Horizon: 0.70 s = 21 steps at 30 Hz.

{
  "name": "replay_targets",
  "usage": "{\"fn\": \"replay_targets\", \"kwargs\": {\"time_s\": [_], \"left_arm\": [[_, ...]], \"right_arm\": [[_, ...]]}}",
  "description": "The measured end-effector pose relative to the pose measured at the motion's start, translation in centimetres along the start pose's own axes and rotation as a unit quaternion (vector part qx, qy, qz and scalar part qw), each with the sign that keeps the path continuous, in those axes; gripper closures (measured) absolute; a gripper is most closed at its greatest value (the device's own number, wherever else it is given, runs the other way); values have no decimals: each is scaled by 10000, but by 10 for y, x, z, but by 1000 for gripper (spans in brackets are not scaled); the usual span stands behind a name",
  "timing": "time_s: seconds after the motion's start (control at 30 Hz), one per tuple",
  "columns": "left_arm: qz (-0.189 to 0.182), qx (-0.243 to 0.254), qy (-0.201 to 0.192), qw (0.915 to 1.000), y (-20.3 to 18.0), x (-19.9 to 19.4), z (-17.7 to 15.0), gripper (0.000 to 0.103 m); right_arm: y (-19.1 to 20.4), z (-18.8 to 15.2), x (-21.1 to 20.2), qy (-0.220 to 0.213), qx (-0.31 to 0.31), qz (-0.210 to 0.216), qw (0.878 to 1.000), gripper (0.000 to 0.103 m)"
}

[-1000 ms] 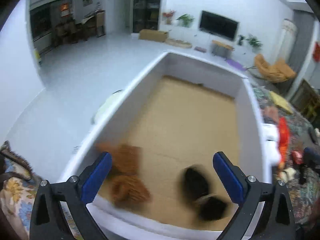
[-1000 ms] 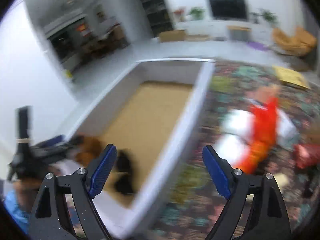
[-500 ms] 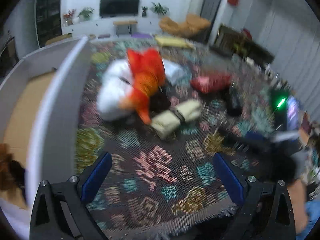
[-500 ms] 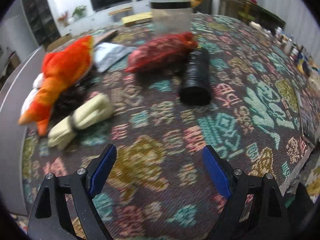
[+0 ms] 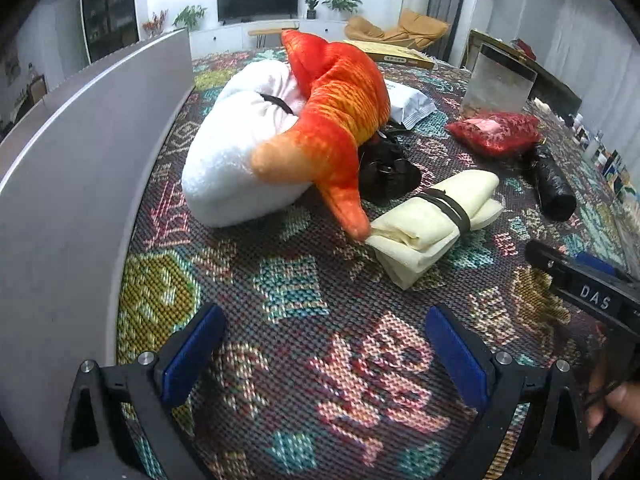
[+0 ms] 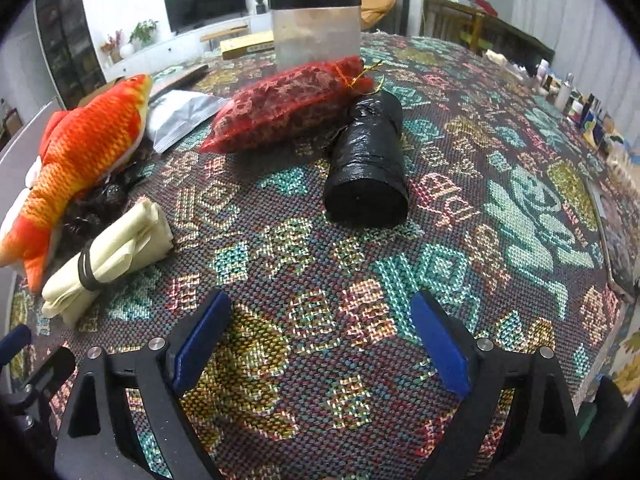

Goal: Organize soft objects

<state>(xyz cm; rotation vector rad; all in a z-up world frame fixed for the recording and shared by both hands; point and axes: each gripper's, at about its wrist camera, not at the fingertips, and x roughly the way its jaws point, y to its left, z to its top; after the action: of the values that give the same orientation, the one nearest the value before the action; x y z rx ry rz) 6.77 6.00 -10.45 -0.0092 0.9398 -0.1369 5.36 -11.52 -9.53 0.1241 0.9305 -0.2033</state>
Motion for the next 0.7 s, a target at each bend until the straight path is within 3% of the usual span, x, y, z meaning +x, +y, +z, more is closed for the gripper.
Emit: {"fn": "replay_targets", "kwargs": {"time_s": [0.13,0.7], "left_arm": [[163,295,-28,9994,-10,8,0,0],[175,263,-76,9995,-10,7,0,0]], "right_arm": [[7,-3,-3,-66,4,-54,10000,8],[7,-1,-4,-120,7,-72,9999,7]]}}
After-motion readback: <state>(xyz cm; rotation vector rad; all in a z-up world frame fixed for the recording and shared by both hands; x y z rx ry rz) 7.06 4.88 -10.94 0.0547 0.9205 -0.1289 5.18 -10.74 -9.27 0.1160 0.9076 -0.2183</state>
